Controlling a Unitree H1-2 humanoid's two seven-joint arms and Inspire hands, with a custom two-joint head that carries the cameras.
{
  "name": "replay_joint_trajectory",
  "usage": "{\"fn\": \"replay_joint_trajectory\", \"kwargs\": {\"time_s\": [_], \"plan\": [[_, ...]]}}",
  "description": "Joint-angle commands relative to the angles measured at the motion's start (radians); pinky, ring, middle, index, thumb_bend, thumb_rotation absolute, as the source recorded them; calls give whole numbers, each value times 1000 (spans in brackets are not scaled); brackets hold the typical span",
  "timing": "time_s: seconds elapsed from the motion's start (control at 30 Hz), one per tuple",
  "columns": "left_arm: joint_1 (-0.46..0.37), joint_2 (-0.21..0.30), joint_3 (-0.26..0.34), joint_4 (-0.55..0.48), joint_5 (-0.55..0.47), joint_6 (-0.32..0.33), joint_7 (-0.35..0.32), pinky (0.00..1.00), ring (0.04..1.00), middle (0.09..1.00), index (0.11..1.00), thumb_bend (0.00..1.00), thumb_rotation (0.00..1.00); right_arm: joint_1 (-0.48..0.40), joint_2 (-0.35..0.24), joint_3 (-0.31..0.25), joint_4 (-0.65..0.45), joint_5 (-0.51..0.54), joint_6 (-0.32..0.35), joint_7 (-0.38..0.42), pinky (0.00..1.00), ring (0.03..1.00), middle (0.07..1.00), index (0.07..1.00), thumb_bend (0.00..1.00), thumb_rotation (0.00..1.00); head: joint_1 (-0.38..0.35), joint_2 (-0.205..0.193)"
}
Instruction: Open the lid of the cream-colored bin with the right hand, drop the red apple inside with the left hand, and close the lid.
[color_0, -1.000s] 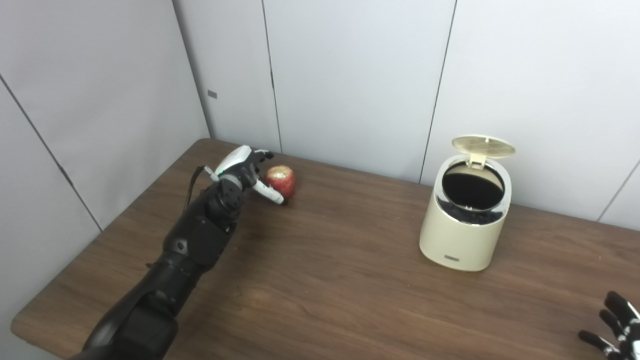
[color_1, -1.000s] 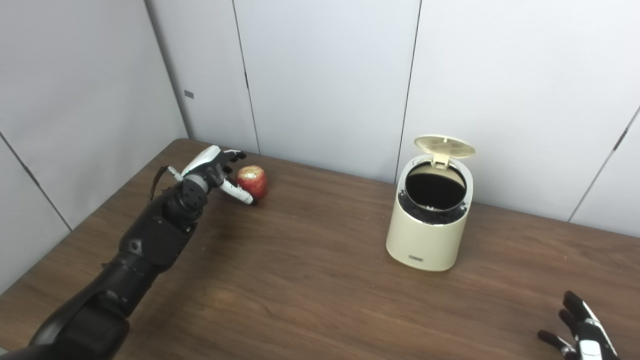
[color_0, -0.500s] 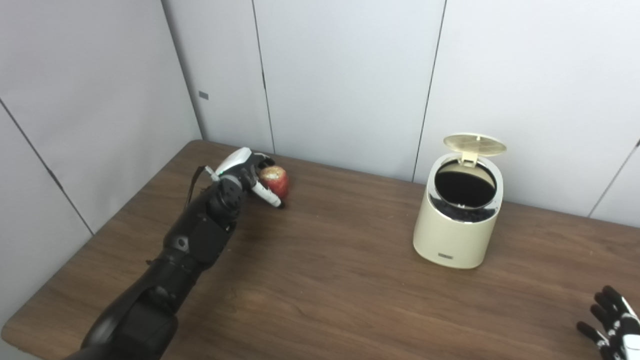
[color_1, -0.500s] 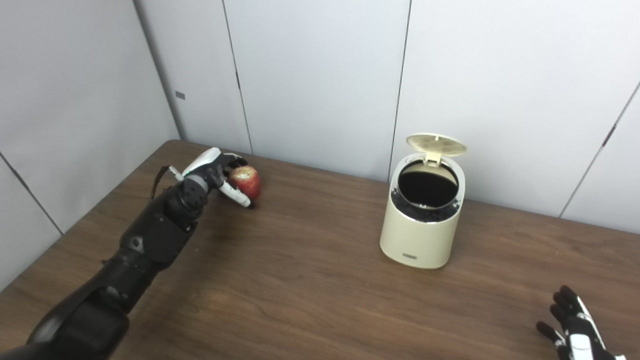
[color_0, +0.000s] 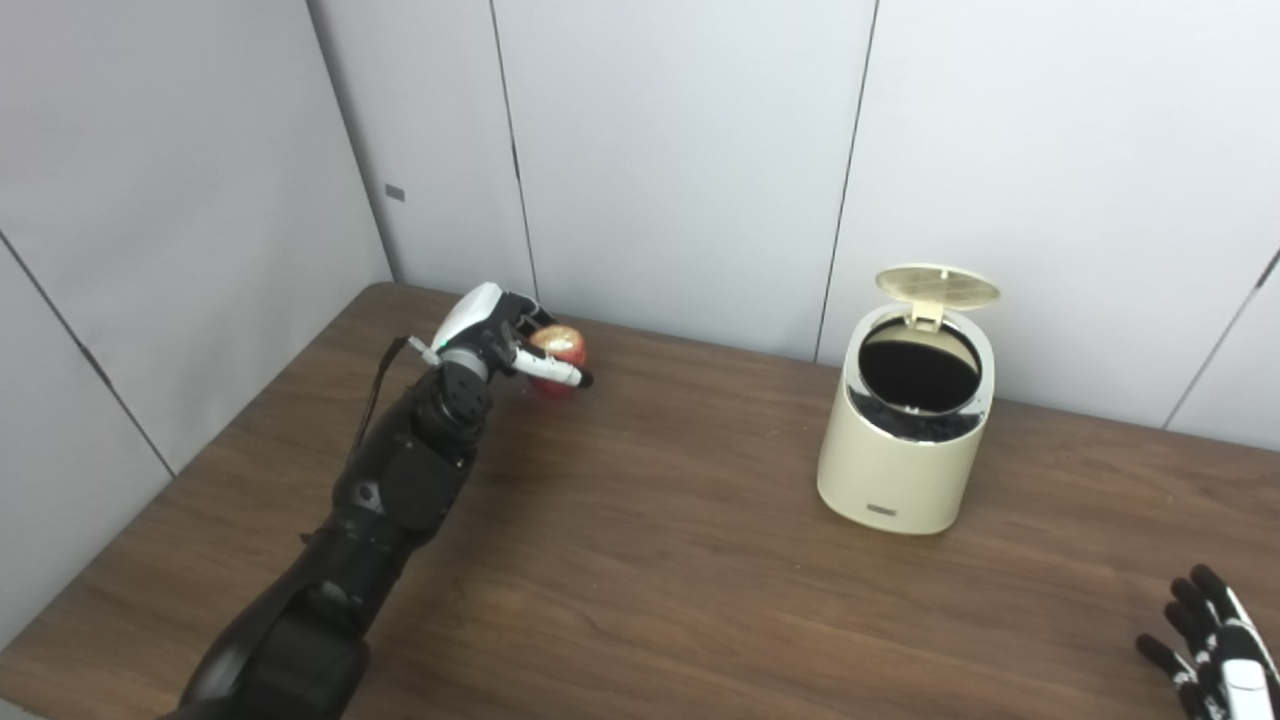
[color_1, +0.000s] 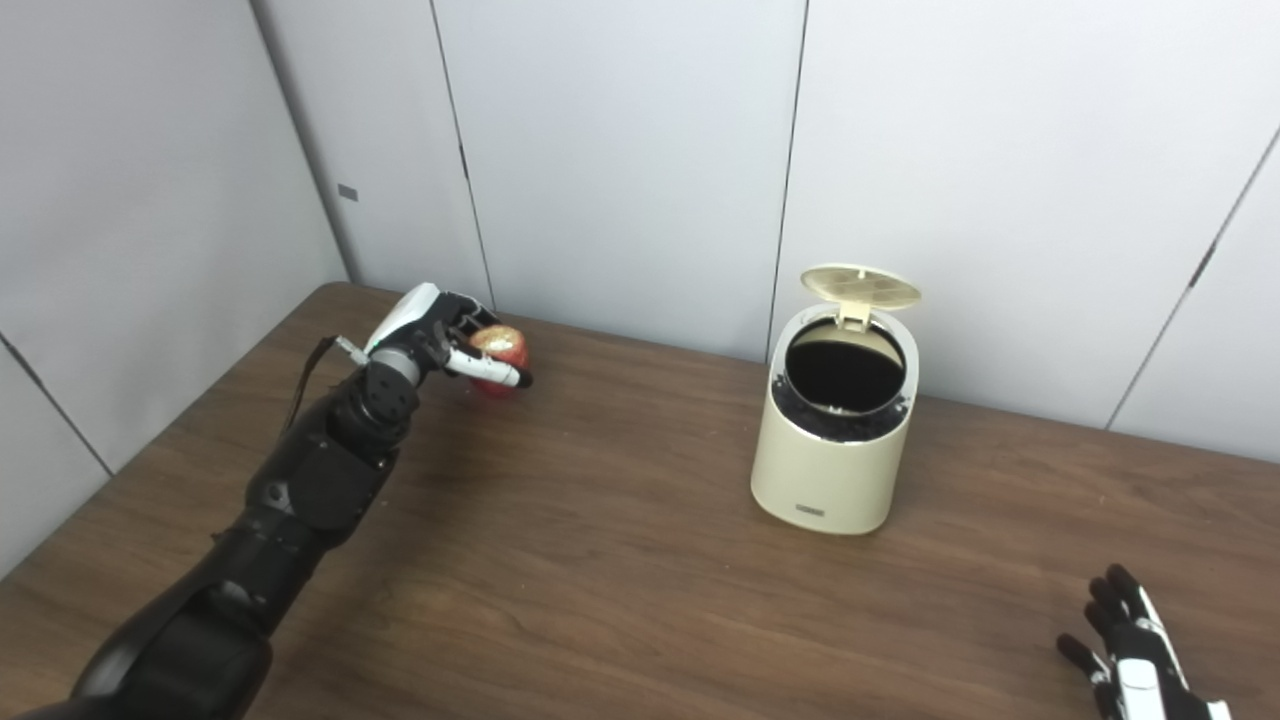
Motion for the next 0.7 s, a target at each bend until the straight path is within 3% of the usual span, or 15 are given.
{"fn": "replay_joint_trajectory", "kwargs": {"time_s": [0.0, 0.27, 0.37, 0.47, 0.67], "plan": [[-50, 20, 19, -11, -2, -40, 42, 426, 417, 525, 501, 500, 0, -14, -2, -4, -31, 8, -21, -2, 861, 951, 952, 967, 474, 921, 1, 1], [-39, 13, 12, -37, -5, -39, 46, 490, 455, 507, 479, 501, 0, -14, -4, -5, -28, 4, -24, -3, 854, 948, 943, 954, 441, 941, -38, -6], [-20, -4, 34, -76, -21, -52, 69, 475, 449, 515, 474, 501, 0, -15, -9, -7, -23, 2, -31, -1, 845, 940, 931, 946, 448, 953, -57, -8], [21, -41, 63, -195, -36, -37, 90, 365, 447, 532, 482, 479, 0, -16, -10, -7, -19, 0, -36, -2, 834, 937, 929, 944, 441, 954, -75, -8], [100, -149, 103, -433, -48, -33, 150, 356, 435, 522, 496, 475, 0, -23, 5, -3, -3, -4, -60, -9, 828, 935, 930, 945, 419, 941, -122, -14]]}}
